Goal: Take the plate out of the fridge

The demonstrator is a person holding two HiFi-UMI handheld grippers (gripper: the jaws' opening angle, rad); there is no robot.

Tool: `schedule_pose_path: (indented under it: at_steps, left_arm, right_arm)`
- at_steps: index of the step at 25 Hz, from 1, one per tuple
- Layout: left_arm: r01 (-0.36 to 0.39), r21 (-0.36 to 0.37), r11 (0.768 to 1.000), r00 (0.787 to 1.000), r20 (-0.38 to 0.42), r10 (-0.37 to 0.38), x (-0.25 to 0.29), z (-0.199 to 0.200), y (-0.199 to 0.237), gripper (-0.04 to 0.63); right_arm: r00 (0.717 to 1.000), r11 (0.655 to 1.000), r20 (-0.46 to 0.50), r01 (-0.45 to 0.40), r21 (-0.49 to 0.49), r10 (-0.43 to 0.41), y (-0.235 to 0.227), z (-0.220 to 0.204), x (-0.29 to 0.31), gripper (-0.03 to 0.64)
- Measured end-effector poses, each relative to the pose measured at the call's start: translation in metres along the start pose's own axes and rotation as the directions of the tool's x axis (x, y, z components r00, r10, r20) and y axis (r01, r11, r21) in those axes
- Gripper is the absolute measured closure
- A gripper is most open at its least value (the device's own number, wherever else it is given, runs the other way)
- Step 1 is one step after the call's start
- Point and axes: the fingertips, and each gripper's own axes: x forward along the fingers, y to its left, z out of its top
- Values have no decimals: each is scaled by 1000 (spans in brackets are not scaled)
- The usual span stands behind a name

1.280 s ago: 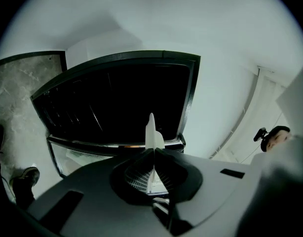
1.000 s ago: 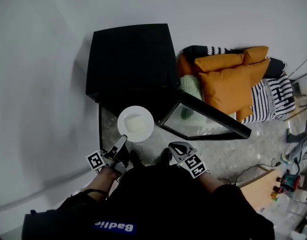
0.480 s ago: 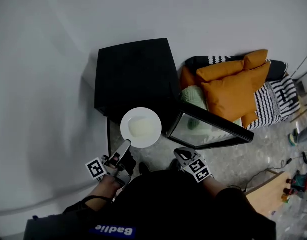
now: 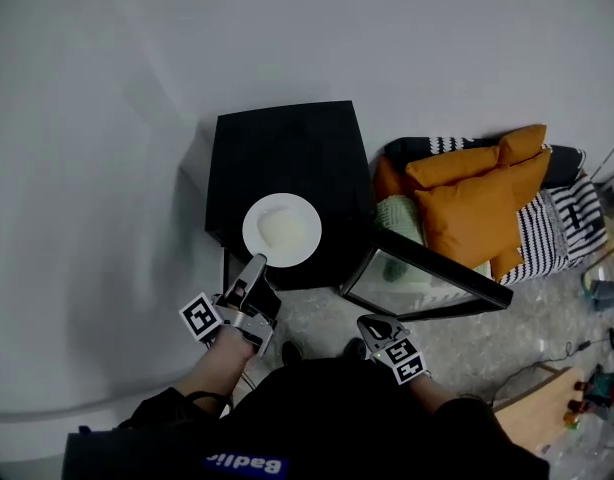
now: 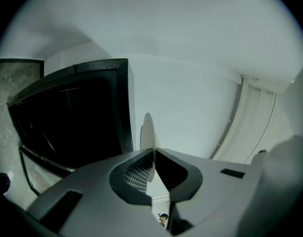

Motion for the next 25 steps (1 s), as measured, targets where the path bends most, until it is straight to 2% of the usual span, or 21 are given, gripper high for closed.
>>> schedule_pose_path:
  at_steps: [12, 25]
  left_arm:
    - [-31, -62, 998, 995, 90, 36, 23, 13, 12, 572]
    - [-85, -75, 993, 985, 144, 96, 47, 24, 28, 574]
  right_arm:
    - [1000, 999, 1, 25, 38, -25, -5, 2, -6, 607]
    - [1000, 998, 1, 19, 52, -19, -8, -1, -7, 607]
